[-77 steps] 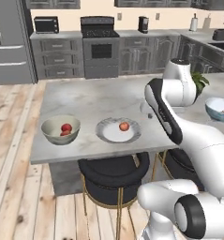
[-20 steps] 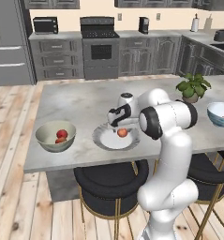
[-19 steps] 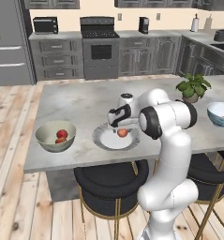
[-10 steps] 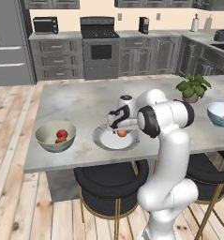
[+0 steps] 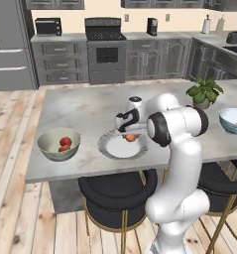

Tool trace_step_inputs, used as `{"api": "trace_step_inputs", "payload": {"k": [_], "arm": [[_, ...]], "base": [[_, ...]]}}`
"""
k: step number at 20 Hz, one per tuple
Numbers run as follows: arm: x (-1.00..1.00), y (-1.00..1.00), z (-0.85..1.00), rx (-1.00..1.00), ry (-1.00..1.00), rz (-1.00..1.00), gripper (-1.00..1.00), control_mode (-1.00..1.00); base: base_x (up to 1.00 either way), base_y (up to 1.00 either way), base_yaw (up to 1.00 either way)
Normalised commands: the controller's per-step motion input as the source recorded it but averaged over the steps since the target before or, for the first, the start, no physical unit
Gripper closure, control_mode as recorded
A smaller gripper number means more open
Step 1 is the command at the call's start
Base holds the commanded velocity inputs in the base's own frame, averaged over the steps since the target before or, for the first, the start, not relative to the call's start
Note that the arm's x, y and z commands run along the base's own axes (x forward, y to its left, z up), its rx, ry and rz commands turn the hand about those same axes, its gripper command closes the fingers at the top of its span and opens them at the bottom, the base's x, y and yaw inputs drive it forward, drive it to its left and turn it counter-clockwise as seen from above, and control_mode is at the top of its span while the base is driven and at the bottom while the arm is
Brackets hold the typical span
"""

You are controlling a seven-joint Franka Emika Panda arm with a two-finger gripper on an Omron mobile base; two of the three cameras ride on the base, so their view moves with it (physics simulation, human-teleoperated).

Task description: Take the fruits from the plate on the dining counter and place two fruits in each bowl.

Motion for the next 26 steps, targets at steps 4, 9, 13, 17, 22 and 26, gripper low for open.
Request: {"api": "trace_step_inputs", "payload": {"k": [4, 9, 13, 17, 22, 26], "arm": [[-0.55, -0.34, 0.97, 0.0, 0.0, 0.0, 1.0, -1.0], [-1.0, -0.09, 1.0, 0.0, 0.0, 0.0, 1.0, -1.0], [-1.0, 0.0, 1.0, 0.0, 0.0, 0.0, 1.0, -1.0], [-1.0, -0.09, 0.85, 0.0, 0.0, 0.0, 1.0, -1.0], [-1.0, 0.0, 0.6, 0.0, -0.06, 0.0, 1.0, -1.0], [-1.0, -0.11, 0.52, 0.0, -0.15, 0.0, 1.0, -1.0]], "base": [[0.0, 0.0, 0.0], [0.0, 0.0, 0.0], [0.0, 0.0, 0.0], [0.0, 0.0, 0.0], [0.0, 0.0, 0.0], [0.0, 0.0, 0.0]]}}
